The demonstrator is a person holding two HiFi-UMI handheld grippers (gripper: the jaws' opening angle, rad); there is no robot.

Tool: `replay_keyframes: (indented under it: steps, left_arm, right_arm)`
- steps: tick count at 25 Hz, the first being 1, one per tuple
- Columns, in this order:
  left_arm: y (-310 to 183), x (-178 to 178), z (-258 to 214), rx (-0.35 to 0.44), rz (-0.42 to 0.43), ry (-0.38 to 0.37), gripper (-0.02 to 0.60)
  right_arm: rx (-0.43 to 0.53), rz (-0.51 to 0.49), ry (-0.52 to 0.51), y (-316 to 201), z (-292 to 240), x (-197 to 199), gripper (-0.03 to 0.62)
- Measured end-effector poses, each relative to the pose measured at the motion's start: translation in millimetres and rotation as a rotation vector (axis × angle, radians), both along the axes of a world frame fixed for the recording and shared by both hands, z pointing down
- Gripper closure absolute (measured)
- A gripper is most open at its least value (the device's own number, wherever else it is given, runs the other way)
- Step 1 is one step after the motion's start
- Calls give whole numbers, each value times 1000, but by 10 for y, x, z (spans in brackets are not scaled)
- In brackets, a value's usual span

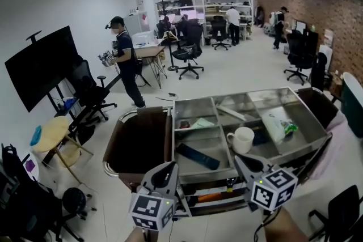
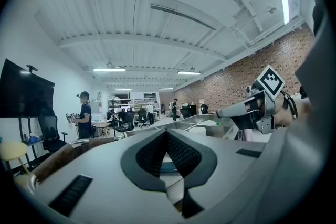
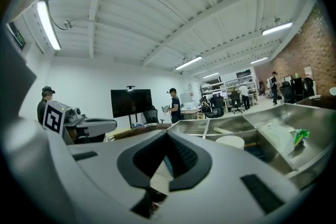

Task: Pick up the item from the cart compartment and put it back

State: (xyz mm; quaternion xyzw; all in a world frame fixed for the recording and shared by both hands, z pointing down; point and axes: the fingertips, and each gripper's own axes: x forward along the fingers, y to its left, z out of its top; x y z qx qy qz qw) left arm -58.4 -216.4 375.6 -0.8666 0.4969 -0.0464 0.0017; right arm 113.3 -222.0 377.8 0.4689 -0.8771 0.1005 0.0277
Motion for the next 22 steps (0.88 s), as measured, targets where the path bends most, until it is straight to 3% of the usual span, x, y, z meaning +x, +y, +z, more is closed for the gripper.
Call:
replay_keyframes:
  steps: [22]
  left_arm:
    - [157, -6, 127, -26, 2, 7, 581]
  right_arm:
    - [-35, -5, 1, 95, 158, -27, 579]
